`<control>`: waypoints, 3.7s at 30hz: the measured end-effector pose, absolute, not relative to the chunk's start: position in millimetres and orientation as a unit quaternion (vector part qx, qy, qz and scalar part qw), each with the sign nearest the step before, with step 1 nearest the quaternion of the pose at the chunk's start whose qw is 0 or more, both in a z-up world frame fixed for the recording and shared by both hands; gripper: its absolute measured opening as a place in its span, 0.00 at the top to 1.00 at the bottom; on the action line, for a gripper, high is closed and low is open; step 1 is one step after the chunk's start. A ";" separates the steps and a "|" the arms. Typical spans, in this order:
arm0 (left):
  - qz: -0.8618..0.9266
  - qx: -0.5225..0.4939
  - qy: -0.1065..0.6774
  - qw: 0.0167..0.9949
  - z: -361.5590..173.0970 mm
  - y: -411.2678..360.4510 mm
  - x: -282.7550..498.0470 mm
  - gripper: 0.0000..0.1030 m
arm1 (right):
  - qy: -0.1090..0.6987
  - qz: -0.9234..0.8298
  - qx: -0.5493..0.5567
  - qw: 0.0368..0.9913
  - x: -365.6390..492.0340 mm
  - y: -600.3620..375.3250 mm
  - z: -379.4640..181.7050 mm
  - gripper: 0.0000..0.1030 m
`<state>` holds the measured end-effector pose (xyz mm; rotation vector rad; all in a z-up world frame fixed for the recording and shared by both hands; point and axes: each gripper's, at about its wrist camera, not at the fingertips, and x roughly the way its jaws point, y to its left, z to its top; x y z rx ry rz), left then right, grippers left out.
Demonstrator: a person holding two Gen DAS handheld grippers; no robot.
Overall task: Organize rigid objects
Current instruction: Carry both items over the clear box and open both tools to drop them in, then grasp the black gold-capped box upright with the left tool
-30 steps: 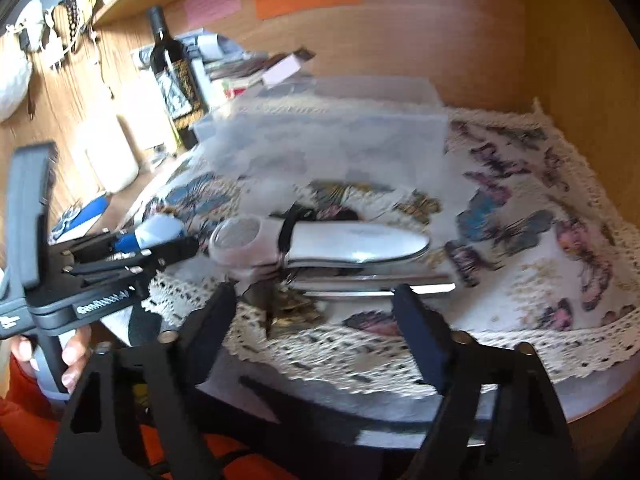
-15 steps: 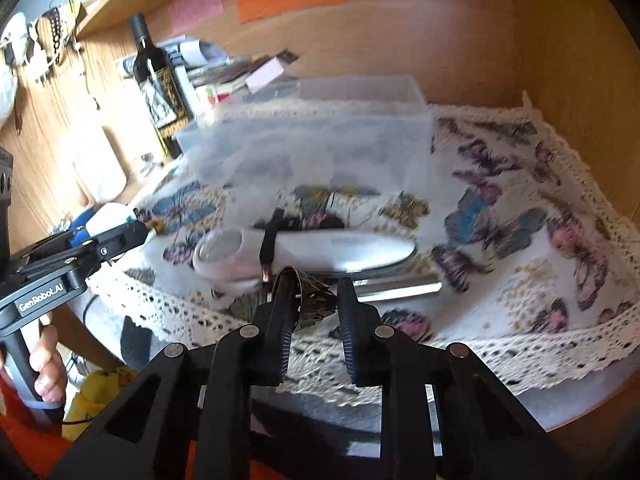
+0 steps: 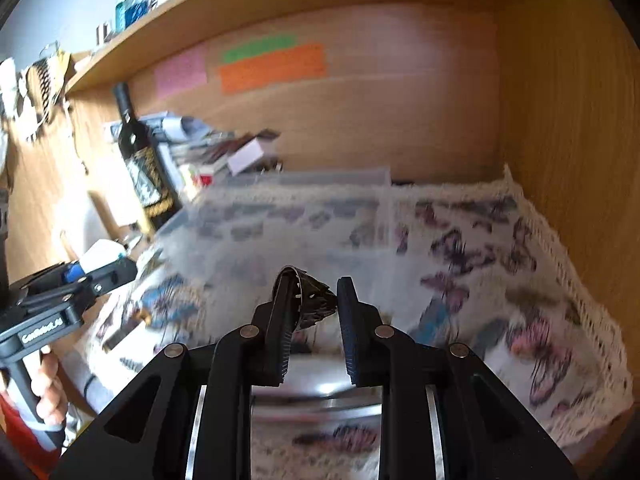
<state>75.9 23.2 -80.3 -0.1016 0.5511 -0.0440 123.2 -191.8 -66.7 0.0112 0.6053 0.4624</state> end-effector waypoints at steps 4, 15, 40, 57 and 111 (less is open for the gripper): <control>-0.024 -0.049 0.260 0.964 -67.4 23.9 90.1 0.56 | 0.277 0.223 0.009 0.935 140.4 -191.0 -52.7 0.81; -0.022 -0.037 0.267 0.963 -44.2 21.4 150.4 0.56 | 0.262 0.222 0.007 0.939 196.0 -189.0 -30.9 0.81; -0.030 -0.019 0.394 0.918 -102.9 21.8 253.3 0.56 | 0.393 0.236 -0.063 0.887 268.0 -130.4 -97.1 0.80; -0.032 -0.022 0.333 0.942 -64.8 31.8 206.8 0.27 | 0.351 0.257 -0.025 0.900 233.7 -151.3 -58.9 0.45; 0.035 -0.005 0.386 0.922 -154.1 68.4 53.4 0.62 | 0.440 0.249 -0.106 0.856 147.5 -164.2 -144.0 0.22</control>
